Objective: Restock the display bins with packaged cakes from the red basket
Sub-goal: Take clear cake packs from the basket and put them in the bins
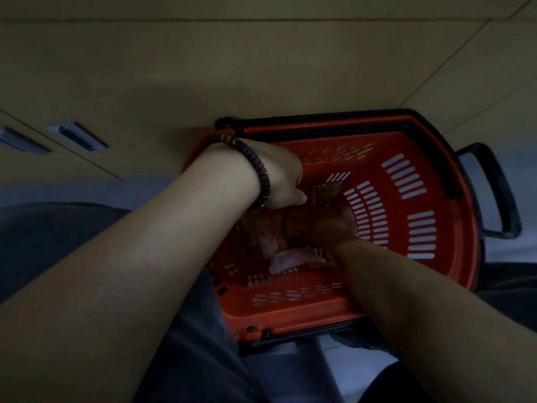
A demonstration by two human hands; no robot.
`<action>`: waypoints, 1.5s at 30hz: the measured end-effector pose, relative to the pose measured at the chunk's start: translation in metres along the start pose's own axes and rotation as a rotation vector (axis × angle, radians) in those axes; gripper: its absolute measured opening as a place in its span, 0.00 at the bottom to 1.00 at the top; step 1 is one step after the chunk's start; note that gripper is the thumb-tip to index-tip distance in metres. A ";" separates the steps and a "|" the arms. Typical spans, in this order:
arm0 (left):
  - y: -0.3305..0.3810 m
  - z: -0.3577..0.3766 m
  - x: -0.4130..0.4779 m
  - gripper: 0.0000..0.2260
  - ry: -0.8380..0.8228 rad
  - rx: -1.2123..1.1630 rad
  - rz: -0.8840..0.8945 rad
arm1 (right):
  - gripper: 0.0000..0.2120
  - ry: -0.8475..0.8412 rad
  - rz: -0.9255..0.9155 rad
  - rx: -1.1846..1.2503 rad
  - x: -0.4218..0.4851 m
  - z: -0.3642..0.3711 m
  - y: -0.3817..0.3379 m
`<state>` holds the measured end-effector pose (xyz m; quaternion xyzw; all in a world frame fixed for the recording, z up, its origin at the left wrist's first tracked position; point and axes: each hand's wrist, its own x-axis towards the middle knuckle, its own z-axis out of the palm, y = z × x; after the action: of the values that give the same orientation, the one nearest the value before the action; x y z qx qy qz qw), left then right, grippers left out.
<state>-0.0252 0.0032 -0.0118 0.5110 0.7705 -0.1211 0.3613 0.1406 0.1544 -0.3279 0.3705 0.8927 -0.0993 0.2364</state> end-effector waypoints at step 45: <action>-0.003 0.022 -0.014 0.23 0.717 -0.865 0.210 | 0.08 0.103 -0.493 1.018 -0.158 -0.305 -0.012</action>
<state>-0.0152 -0.0202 -0.0182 0.3997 0.7693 0.4230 0.2638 0.1229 0.1561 0.0150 0.2226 0.8028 -0.5513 -0.0460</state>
